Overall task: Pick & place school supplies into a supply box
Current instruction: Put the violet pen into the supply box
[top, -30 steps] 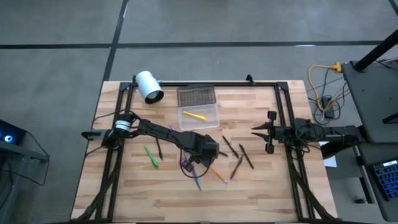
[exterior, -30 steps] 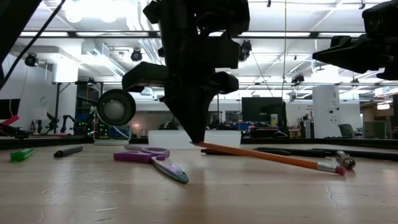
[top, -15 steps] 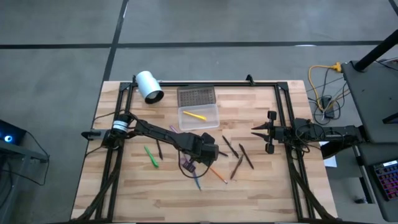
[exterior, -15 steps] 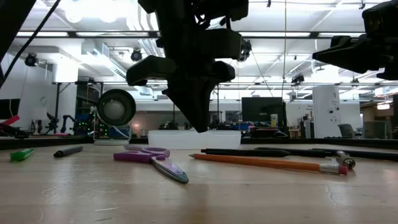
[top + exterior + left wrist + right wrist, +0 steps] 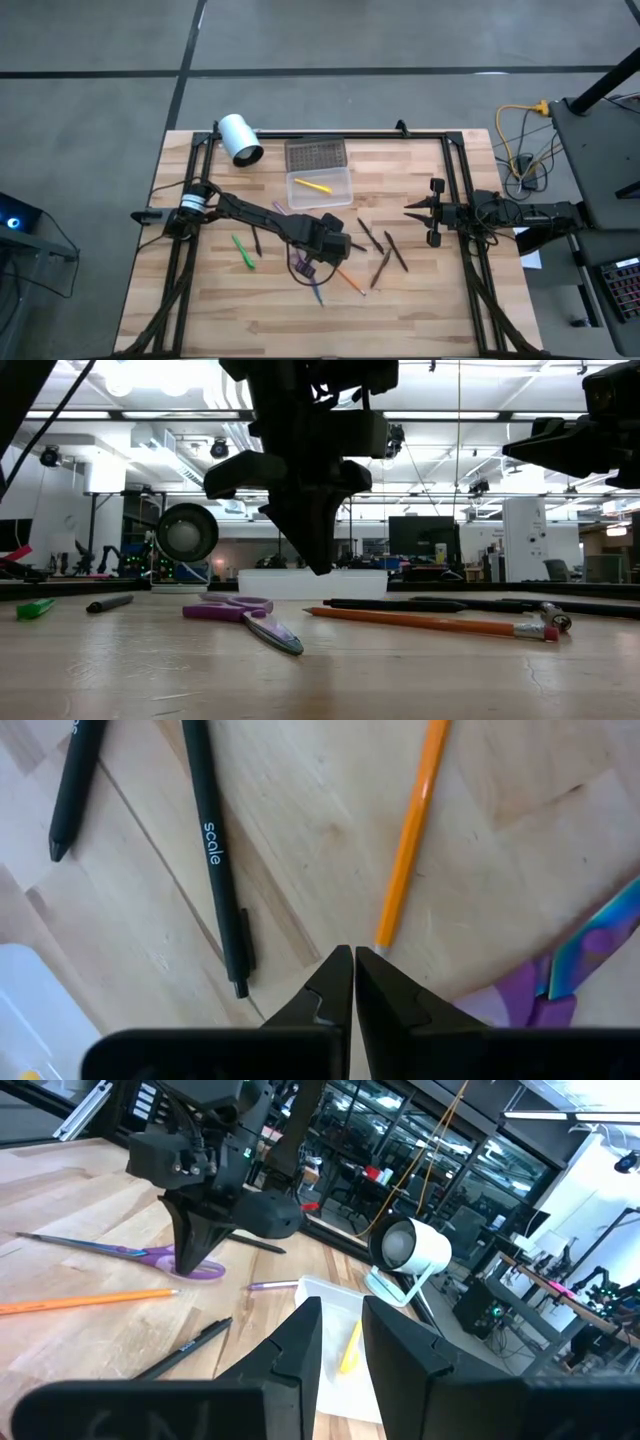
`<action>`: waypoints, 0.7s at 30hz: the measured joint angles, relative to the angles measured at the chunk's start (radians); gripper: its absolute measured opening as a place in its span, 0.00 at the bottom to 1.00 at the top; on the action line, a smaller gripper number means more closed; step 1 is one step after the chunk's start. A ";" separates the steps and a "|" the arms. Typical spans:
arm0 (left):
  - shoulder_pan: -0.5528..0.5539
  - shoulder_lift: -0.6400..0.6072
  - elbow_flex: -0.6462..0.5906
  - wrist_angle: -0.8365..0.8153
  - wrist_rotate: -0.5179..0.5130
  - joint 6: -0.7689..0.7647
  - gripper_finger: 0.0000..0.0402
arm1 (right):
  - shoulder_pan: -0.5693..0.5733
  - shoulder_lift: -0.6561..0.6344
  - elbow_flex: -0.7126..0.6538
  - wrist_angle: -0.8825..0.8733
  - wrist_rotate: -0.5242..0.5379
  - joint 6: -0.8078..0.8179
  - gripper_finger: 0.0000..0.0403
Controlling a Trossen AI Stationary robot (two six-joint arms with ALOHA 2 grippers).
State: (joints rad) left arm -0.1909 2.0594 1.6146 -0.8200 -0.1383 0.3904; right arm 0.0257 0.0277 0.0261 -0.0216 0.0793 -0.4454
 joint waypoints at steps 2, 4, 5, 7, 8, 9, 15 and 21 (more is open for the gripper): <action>0.000 0.000 0.000 0.000 0.000 0.000 0.00 | 0.000 0.000 0.000 0.000 0.000 0.000 0.17; 0.000 0.000 0.000 0.000 0.001 -0.002 0.00 | 0.000 0.000 0.000 0.000 0.000 0.000 0.17; 0.000 0.000 0.000 0.000 0.001 -0.010 0.00 | 0.000 0.000 0.000 0.000 0.000 0.000 0.17; 0.000 0.000 0.000 -0.005 0.001 -0.039 0.00 | 0.000 0.000 0.000 0.000 0.000 0.000 0.17; 0.002 0.000 0.000 -0.014 0.001 -0.057 0.00 | 0.000 0.000 0.000 0.000 0.000 0.000 0.17; 0.002 0.000 0.000 -0.026 0.001 -0.071 0.00 | 0.000 0.000 0.000 0.000 0.000 0.000 0.17; 0.007 0.000 0.000 -0.037 0.001 -0.077 0.00 | 0.000 0.000 0.000 0.000 0.000 0.000 0.17; 0.038 0.000 0.000 -0.012 0.001 -0.063 0.00 | 0.000 0.000 0.000 0.000 0.000 0.000 0.17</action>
State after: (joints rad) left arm -0.1532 2.0594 1.6142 -0.8322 -0.1371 0.3276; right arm 0.0257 0.0277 0.0261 -0.0216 0.0795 -0.4458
